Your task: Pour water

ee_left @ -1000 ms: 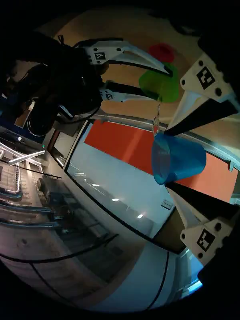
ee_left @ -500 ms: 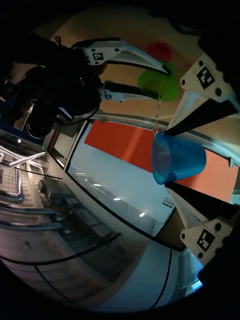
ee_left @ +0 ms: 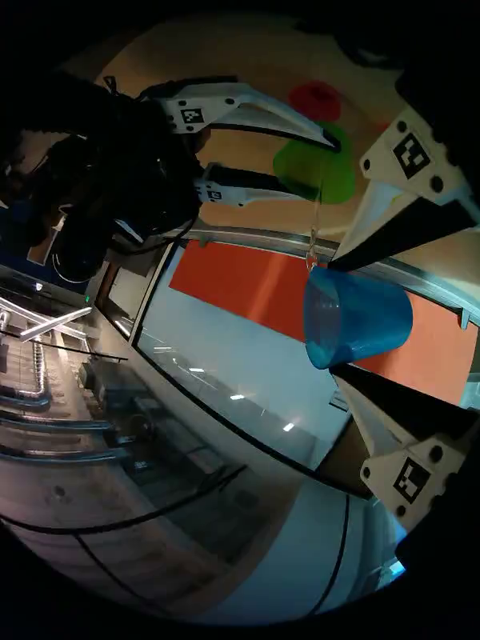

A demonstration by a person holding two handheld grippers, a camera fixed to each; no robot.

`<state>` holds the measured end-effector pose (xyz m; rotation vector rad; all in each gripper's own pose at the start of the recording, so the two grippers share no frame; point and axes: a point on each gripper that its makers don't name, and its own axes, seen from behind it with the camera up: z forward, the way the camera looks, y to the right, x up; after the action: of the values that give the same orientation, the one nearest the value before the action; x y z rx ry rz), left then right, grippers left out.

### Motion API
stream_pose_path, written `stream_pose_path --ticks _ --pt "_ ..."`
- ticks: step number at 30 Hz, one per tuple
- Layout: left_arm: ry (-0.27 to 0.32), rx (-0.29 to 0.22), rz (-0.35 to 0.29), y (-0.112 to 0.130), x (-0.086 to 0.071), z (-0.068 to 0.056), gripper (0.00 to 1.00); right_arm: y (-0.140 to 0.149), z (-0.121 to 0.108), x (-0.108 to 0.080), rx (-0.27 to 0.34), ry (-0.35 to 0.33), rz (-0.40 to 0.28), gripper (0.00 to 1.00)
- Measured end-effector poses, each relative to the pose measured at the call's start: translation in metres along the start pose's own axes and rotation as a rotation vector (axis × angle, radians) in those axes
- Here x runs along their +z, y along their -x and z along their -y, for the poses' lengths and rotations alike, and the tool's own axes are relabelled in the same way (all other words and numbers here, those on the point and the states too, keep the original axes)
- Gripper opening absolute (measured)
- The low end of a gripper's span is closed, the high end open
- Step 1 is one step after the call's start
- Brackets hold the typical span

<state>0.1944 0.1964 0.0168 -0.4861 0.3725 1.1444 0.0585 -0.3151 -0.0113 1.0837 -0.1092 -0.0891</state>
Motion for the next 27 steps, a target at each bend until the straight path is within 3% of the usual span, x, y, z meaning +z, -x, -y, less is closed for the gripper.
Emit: stream_pose_path --ticks 27 --pt "-0.014 0.08 -0.002 -0.008 -0.0023 0.0038 0.84 -0.0031 -0.0018 -0.0002 -0.003 0.007 -0.01 0.91"
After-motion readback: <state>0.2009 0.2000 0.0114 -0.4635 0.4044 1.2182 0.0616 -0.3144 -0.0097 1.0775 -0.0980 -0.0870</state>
